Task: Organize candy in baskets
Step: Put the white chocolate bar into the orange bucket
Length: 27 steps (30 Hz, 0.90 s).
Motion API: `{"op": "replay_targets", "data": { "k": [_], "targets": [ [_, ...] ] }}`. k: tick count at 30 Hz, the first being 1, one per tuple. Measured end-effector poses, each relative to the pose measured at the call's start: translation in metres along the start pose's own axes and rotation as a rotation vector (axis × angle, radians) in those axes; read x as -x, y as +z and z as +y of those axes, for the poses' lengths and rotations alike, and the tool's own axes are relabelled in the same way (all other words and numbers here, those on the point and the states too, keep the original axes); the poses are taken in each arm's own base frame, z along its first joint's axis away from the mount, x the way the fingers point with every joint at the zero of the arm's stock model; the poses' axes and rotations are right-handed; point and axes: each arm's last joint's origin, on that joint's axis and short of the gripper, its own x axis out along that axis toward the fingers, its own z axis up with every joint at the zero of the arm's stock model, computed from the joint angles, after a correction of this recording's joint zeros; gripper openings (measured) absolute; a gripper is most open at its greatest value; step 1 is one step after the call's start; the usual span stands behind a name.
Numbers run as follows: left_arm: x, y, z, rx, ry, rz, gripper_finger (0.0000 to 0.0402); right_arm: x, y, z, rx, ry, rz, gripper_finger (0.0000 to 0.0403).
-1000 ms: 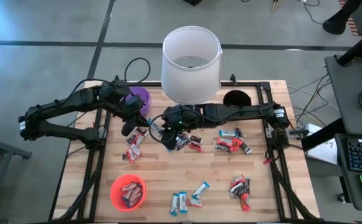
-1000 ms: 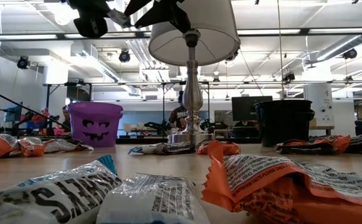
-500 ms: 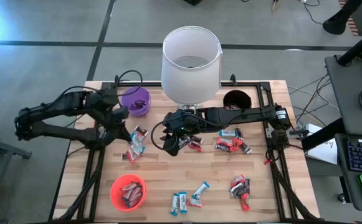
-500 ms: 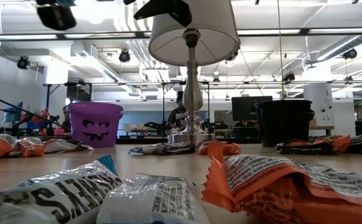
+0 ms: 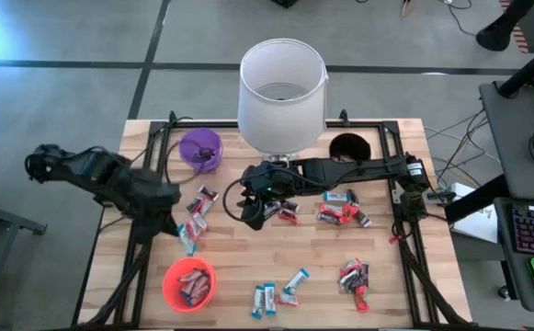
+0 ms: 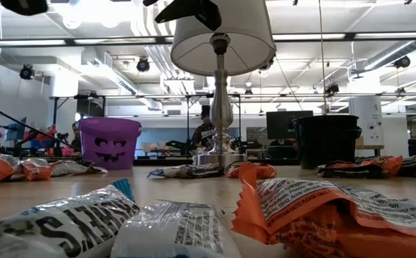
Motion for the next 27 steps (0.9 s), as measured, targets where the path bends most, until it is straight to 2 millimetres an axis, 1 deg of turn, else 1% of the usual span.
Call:
{"op": "replay_targets", "data": {
  "k": [6, 15, 20, 27],
  "targets": [
    [-0.019, -0.013, -0.021, -0.005, 0.001, 0.07, 0.0, 0.0, -0.003, -0.002, 0.003, -0.017, 0.036, 0.0151],
    [-0.054, -0.022, -0.046, -0.039, -0.001, 0.145, 0.0, 0.001, -0.003, -0.001, 0.003, -0.015, 0.03, 0.0144],
    [-0.069, -0.025, -0.049, -0.022, 0.021, 0.207, 0.0007, 0.001, -0.002, -0.001, 0.003, -0.014, 0.029, 0.0148],
    [-0.073, -0.024, -0.051, 0.025, 0.032, 0.22, 0.0052, 0.004, -0.001, -0.001, 0.003, -0.011, 0.023, 0.0146]
  ]
}}
